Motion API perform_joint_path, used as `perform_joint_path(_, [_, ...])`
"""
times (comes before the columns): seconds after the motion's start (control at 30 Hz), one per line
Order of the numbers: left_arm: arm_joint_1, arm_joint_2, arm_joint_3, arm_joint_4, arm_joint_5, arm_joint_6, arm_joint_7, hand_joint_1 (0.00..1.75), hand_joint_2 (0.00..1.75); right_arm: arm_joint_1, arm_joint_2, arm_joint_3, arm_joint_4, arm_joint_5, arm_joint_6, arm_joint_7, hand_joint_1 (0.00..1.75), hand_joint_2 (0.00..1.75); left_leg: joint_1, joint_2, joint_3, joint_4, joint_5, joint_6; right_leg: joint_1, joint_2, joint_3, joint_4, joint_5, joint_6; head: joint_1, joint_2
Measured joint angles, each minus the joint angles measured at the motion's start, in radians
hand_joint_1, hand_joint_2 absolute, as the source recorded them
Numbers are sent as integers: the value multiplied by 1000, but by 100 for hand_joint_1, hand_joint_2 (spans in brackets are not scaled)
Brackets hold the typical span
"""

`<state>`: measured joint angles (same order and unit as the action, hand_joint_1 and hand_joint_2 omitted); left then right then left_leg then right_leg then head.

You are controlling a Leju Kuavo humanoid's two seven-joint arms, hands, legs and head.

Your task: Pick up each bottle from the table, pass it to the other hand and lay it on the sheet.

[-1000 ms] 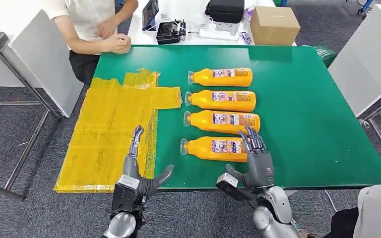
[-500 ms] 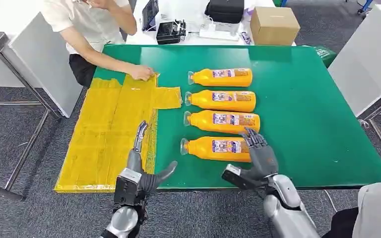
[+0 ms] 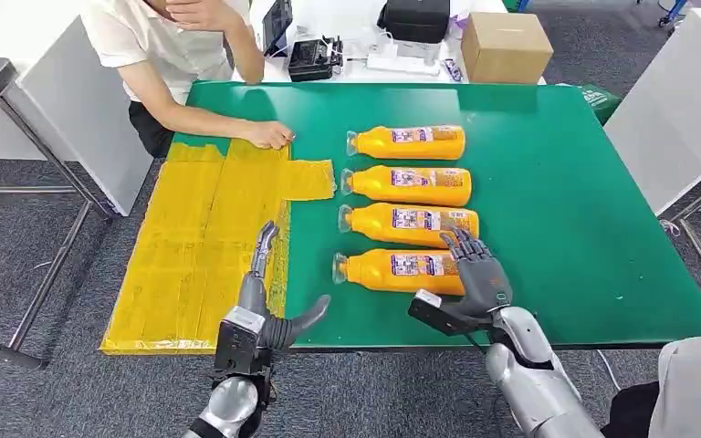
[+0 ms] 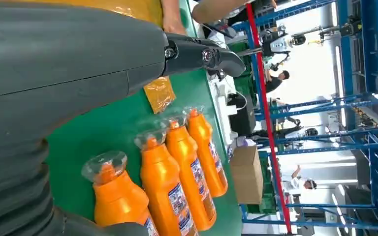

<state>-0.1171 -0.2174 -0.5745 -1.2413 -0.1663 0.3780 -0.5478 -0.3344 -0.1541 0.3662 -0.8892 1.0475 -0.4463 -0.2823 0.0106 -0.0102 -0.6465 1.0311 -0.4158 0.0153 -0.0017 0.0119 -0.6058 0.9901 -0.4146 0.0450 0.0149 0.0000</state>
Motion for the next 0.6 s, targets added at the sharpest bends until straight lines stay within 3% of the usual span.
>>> perform_joint_path(0.3, [-4,0,-3,1,8,14,2,0,175,-33,15,10,50,31,-30,91,0,175,0,0,0,0,0,0,0,0,0,0,0,0,0,0])
perform_joint_path(0.33, [-4,0,-3,1,8,14,3,0,175,-36,20,10,58,27,-23,93,155,175,0,0,0,0,0,0,0,0,0,0,0,0,0,0])
perform_joint_path(0.37, [-4,-1,-4,1,8,14,4,0,175,-39,24,10,64,21,-7,93,175,175,0,0,0,0,0,0,0,0,0,0,0,0,0,0])
perform_joint_path(0.6, [-7,-2,-6,1,9,12,10,0,175,-79,28,24,98,-34,172,90,175,175,0,1,2,0,0,0,0,0,1,0,0,0,0,0])
